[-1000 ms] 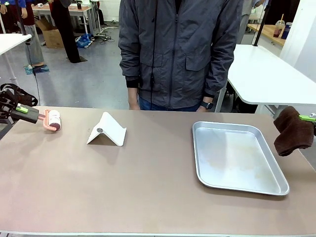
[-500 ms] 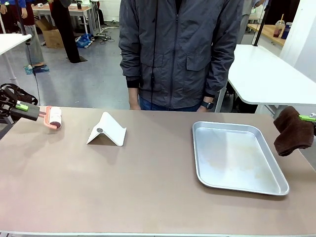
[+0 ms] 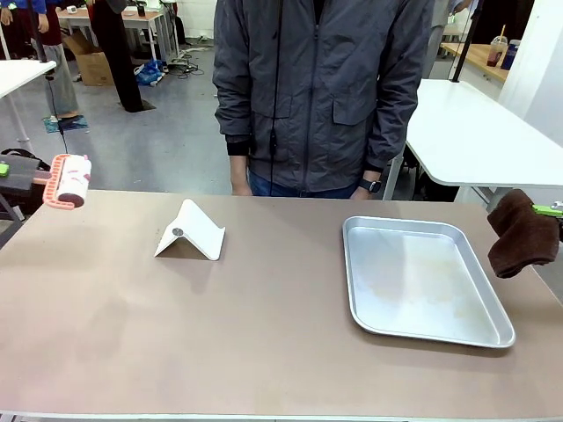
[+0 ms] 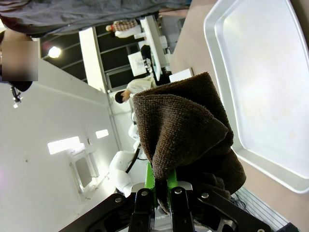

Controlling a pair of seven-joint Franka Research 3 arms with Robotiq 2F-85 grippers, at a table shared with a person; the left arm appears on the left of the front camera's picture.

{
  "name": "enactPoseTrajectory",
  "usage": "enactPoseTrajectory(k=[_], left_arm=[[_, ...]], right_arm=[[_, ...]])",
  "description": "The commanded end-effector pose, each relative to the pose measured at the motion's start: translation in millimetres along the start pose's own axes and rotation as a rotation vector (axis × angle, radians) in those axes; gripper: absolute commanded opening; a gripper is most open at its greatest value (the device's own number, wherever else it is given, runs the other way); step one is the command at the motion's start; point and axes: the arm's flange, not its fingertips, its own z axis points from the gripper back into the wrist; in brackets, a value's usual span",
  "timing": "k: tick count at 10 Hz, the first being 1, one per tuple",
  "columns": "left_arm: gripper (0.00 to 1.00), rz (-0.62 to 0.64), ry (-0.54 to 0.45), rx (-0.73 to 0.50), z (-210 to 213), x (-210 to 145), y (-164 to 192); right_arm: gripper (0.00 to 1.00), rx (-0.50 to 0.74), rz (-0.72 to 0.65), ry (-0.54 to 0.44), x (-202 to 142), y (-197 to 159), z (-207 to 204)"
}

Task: Clean the surface of the table.
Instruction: Clean the area not pointed to by the person.

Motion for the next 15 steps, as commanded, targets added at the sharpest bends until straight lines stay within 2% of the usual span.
enactPoseTrajectory(k=[1, 2, 3, 4, 5, 6, 7, 15], left_arm=[[0.22, 0.002, 0.102, -0.080, 9.5, -46.0, -4.1], [0.22, 0.149, 0.107, -0.137, 16.0, -73.3, -8.5], [0.22, 0.138, 0.121, -0.109, 18.2, -106.2, -12.9], [0.22, 0.122, 0.211, -0.016, 14.7, -131.5, -9.6], [0.22, 0.135, 0.264, 0.017, 12.8, -147.8, -2.2], [0.22, 0.149, 0.205, 0.045, 16.8, -154.5, 5.2], [0.22, 0.162, 0.217, -0.053, 21.9, -135.3, 1.0], [0.22, 0.162, 0.217, -0.053, 21.9, -135.3, 1.0]], right_arm=[[0.11, -0.001, 0.008, 0.000, -0.3, 3.5, 0.3], [0.11, -0.001, 0.008, 0.000, -0.3, 3.5, 0.3], [0.11, -0.001, 0.008, 0.000, -0.3, 3.5, 0.3], [0.11, -0.001, 0.008, 0.000, -0.3, 3.5, 0.3], [0.11, -0.001, 0.008, 0.000, -0.3, 3.5, 0.3], [0.11, -0.001, 0.008, 0.000, -0.3, 3.5, 0.3], [0.11, -0.001, 0.008, 0.000, -0.3, 3.5, 0.3], [0.11, -0.001, 0.008, 0.000, -0.3, 3.5, 0.3]])
